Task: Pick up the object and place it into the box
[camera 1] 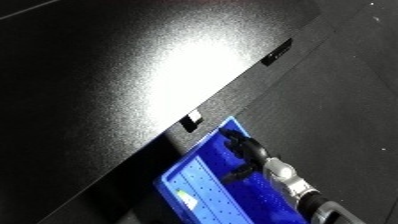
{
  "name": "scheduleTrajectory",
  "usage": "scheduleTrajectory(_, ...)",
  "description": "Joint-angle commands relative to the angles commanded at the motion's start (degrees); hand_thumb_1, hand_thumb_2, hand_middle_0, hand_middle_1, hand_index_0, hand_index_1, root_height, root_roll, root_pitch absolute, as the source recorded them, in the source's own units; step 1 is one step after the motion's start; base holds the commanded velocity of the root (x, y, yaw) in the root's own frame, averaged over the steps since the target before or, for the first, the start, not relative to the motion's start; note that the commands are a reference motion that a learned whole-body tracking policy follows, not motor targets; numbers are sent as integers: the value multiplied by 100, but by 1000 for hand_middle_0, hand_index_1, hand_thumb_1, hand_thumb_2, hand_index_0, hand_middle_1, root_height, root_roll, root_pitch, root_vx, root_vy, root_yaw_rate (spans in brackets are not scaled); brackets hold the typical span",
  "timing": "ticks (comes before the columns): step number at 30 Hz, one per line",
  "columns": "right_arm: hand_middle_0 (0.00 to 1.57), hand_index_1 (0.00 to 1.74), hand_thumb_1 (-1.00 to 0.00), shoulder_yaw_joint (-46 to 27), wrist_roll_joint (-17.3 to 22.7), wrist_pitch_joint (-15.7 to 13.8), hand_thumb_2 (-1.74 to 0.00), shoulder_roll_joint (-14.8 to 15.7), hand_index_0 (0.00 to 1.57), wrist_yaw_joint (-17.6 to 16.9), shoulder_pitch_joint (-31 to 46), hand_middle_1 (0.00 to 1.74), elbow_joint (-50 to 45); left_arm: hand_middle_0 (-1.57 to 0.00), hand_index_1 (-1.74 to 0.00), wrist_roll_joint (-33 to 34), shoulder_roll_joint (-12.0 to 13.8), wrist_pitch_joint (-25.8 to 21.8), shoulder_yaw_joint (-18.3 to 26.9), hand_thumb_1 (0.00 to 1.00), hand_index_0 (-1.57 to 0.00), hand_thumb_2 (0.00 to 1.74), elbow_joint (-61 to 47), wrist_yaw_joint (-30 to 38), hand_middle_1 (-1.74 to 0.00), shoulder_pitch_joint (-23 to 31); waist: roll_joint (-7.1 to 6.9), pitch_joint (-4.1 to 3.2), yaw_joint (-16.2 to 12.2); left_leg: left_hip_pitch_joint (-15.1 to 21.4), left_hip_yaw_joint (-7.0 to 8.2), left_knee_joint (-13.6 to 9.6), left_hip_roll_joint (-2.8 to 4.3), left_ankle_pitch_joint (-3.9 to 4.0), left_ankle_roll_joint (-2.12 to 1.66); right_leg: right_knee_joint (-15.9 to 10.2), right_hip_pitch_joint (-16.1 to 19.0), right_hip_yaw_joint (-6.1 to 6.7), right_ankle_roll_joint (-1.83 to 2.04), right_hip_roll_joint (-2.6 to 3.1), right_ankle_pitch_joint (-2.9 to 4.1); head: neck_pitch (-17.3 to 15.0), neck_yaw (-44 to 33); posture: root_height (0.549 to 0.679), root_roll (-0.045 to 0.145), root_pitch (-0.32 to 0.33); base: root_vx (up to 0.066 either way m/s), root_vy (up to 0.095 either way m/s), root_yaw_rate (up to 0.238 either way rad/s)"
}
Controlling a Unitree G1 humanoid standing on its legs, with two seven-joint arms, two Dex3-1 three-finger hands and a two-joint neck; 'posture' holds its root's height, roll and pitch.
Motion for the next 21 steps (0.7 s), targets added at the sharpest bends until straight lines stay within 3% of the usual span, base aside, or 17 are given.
scheduleTrajectory(6, 0, 0, 0, 262, -324, 495, 0, 96, 0, -19, -277, 0, 16, 0, 0, 132, 48, 86, -50, 0, 0, 0, 19, 47, 0, -93, -70, -50, 202, -89, -107, 33, 4, 57, -1, 26, 8, -107, 17, -100, 6, 16, -1301, 629, 74, -17, 9, -83, 93)
scheduleTrajectory(12, 0, 0, 0, 504, -538, 990, 0, 300, 0, -3, -462, 0, 188, 0, 0, 324, 140, 198, -39, 0, 0, 0, 33, 62, 0, -200, -160, -49, 379, -233, -198, 188, 8, 92, 20, 138, -8, -251, 39, -210, 2, -42, -2528, 627, 69, -23, 11, -91, 98)
scheduleTrajectory(18, 0, 0, 0, 693, -629, 1201, 0, 476, 0, -36, -582, 0, 320, 0, 0, 525, 240, 296, -56, 0, 0, 0, -40, 38, 0, -297, -199, -11, 530, -316, -265, 295, -6, 150, 39, 200, 5, -376, 91, -304, 32, -30, -3506, 626, 64, -33, 21, -68, 141)
scheduleTrajectory(21, 0, 0, 0, 771, -648, 1279, 0, 566, 0, -88, -621, 0, 380, 0, 0, 587, 283, 333, -81, 0, 0, 0, -85, 16, 0, -350, -198, 11, 595, -331, -305, 274, -12, 213, 30, 224, 4, -424, 129, -354, 50, 26, -3960, 625, 60, -37, 14, -43, 142)
